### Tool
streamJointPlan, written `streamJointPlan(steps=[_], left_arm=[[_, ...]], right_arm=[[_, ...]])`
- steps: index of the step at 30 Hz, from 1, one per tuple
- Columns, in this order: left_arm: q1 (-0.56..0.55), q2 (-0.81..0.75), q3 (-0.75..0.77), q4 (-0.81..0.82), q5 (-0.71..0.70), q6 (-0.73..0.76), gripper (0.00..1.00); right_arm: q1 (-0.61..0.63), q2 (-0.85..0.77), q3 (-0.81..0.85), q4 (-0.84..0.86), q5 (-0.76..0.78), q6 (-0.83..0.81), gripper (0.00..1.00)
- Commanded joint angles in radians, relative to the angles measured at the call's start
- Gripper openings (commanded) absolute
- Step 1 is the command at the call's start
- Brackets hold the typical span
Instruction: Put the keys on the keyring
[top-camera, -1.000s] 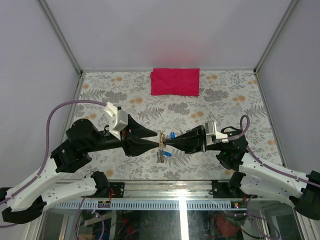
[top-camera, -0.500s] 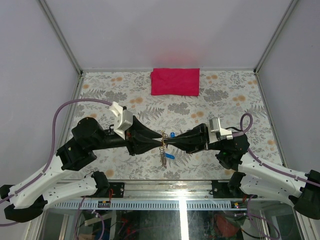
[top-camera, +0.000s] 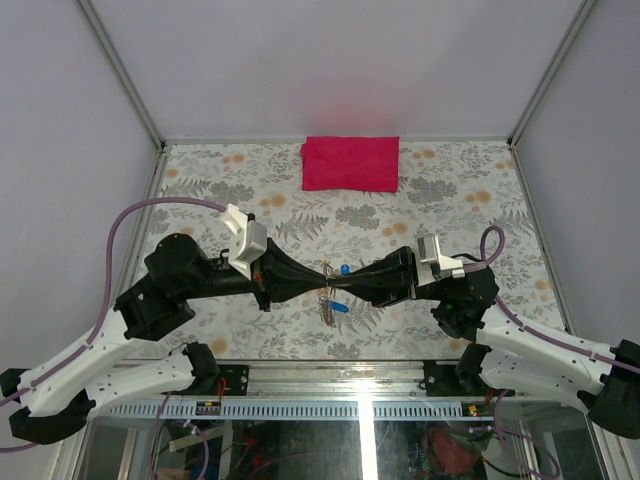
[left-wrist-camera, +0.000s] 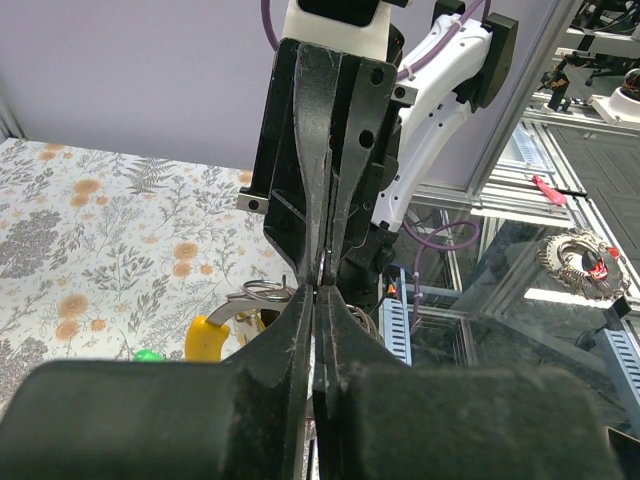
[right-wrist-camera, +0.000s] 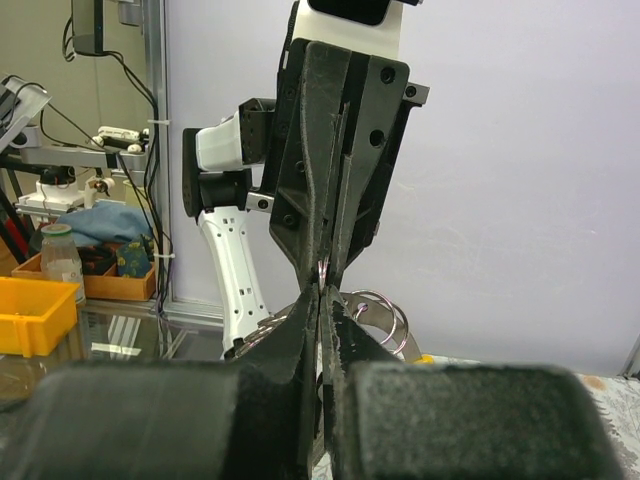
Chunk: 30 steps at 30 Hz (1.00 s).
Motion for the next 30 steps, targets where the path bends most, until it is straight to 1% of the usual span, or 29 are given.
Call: streamJointPlan(steps=[1,4,7,13,15,18,22,27,30], left_arm=[[-0.002,0.012,0.027,0.06,0.032,-0.006,0.0],[-0.003,0.021,0.045,0.025,0.04,-0.001,0.0],[-0.002,0.036,0.067,-0.025,0.044,0.014,0.0],[-0.003,0.064,0.117,-0.119,0.055,0.06,0.0],[-0.003,0.073,0.137,-0.158,0.056,0.083,0.0],[-0.003,0.088,0.177,-0.226,0.056,0.116,0.0],[-0.003,0.105,0.209,-0.283,0.069,0.146,0.0],[-0.003,0.115,0.218,-0.294,0.08,0.153,0.0],[-0.003,0.121,0.22,-0.293,0.089,0.156,0.0]], right_arm=[[0.007,-0.018,0.035,0.006,0.015,-0.026,0.0],[0.007,-0.046,0.042,-0.071,0.021,-0.066,0.05],[0.007,-0.084,0.054,-0.17,0.033,-0.114,0.15],[0.007,-0.128,0.091,-0.352,0.013,-0.193,0.29],[0.008,-0.146,0.104,-0.417,0.012,-0.224,0.31],[0.007,-0.166,0.129,-0.515,0.015,-0.27,0.32],[0.007,-0.178,0.154,-0.605,0.007,-0.297,0.31],[0.008,-0.169,0.159,-0.61,-0.007,-0.291,0.24],[0.007,-0.158,0.16,-0.591,-0.016,-0.282,0.24]])
